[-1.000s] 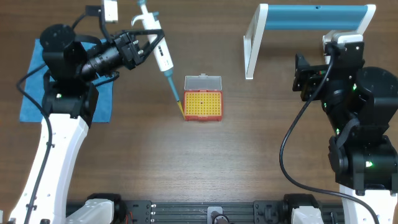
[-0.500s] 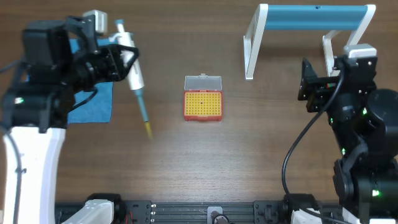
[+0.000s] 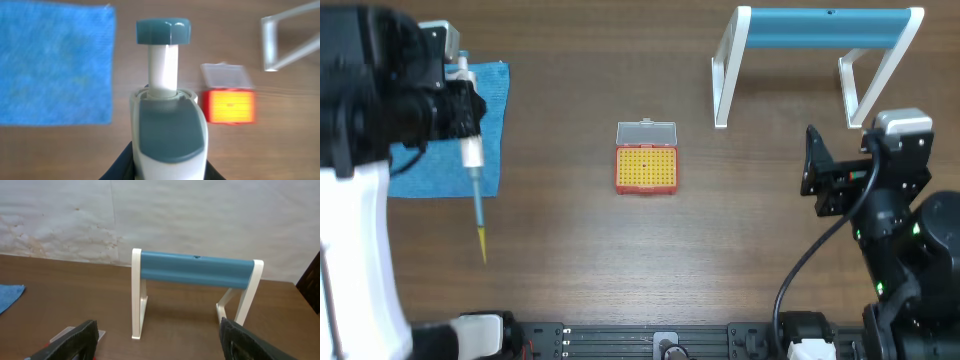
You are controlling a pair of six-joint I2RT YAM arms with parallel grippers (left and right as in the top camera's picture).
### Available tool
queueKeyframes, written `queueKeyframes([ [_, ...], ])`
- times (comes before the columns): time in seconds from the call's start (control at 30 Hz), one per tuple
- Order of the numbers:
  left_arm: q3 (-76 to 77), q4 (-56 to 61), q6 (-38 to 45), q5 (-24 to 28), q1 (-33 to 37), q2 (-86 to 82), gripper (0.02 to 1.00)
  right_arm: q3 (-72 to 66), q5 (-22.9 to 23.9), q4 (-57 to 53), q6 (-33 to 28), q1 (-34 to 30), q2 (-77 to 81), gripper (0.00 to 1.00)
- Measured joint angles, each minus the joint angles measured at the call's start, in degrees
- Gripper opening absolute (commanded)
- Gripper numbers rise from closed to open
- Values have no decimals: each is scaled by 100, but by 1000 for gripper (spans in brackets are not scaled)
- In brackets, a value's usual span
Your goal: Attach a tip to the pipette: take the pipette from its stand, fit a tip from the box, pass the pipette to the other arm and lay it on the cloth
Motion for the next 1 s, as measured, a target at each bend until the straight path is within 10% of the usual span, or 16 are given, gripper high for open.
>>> queueKeyframes([
  [0.53,1296,-210,962,-118,1853,2990,27,-31,-44,-1335,787,0,-50,794],
  [1.0,1672,1290,1515,-601,1961,4190,27,-31,-44,-1335,1016,0,-50,796],
])
